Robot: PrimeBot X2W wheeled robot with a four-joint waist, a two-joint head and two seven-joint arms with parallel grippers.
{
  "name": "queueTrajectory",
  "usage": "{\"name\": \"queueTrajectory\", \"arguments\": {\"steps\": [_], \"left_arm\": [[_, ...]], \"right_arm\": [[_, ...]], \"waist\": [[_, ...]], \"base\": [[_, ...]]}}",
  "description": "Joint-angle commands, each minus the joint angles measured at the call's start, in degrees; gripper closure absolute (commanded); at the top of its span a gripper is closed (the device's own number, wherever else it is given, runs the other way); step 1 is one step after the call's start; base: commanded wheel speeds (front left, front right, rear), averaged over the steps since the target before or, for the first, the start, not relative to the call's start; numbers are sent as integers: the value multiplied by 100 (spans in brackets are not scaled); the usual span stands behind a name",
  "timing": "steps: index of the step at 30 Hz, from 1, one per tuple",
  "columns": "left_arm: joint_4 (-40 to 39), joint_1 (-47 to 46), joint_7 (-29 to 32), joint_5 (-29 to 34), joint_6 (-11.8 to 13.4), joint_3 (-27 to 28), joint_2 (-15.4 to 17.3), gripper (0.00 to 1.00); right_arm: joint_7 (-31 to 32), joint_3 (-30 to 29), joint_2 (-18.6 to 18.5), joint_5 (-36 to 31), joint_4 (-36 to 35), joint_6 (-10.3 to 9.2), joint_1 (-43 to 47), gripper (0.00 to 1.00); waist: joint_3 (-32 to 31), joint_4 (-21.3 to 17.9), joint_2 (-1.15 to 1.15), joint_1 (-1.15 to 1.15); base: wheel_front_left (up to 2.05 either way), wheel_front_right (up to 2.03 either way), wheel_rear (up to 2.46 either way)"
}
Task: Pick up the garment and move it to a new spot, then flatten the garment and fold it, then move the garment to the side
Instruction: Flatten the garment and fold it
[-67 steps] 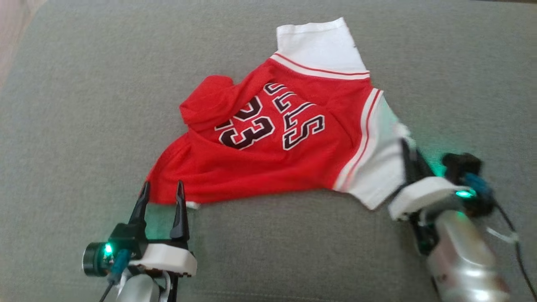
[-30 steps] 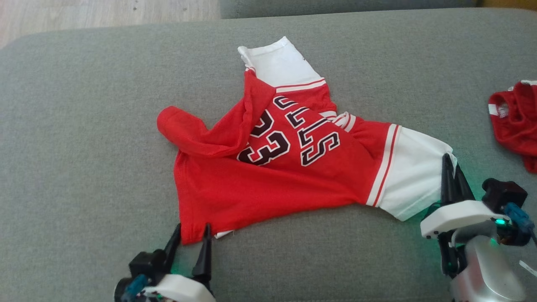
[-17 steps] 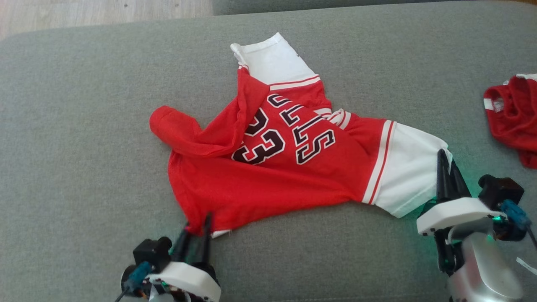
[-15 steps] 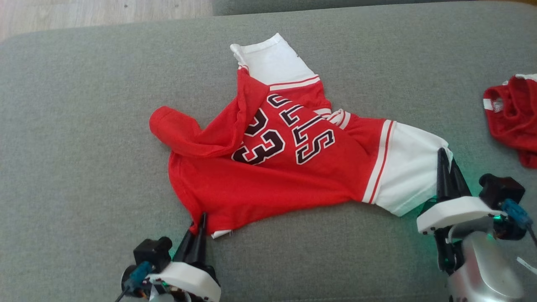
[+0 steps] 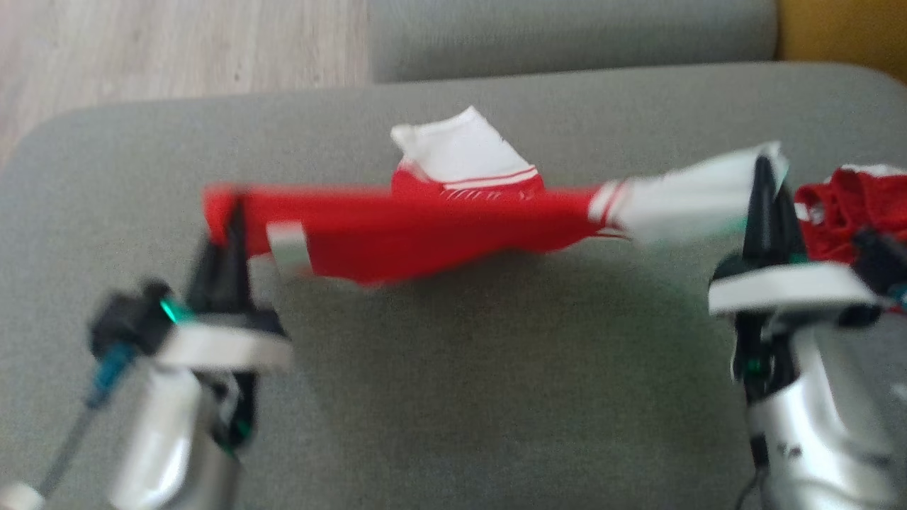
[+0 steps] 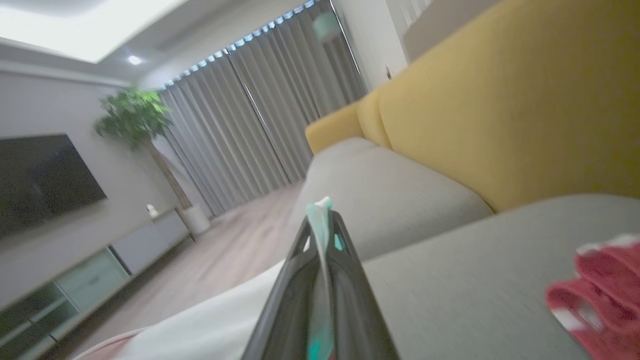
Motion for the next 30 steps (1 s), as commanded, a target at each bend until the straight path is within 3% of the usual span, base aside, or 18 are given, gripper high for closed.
{"name": "queueTrajectory", "arguments": {"steps": [1, 7, 13, 19, 24, 30], "left_arm": [[-384, -545, -31, 71, 12, 252, 311, 100], [-745, -1675, -31, 94, 11, 98, 1019, 100], [-386, -2960, 119, 138, 11, -219, 1359, 100], [547, -4073, 200, 350, 70, -356, 1461, 100], [1379, -5003, 30, 552, 228, -316, 1469, 100], [1513, -5921, -27, 663, 426, -7, 1392, 100]], "right_arm": [[-37, 150, -23, 188, -328, 37, -439, 100], [-18, 337, -90, 770, -761, 37, -1306, 100], [490, 235, -206, 1002, -918, 37, -2422, 100], [607, -10, -152, 481, -288, 37, -3795, 100], [217, -259, -77, -248, 660, 37, -5229, 100], [-27, -733, -36, -1100, 1402, 37, -6606, 100]], "waist": [[-227, -3, 0, 0], [-437, 6, 0, 0], [-236, 74, 0, 0], [428, 75, 0, 0], [1016, -14, 0, 0], [1504, -153, 0, 0]], "base": [[0, 0, 0], [0, 0, 0], [0, 0, 0], [0, 0, 0], [0, 0, 0], [0, 0, 0]]}}
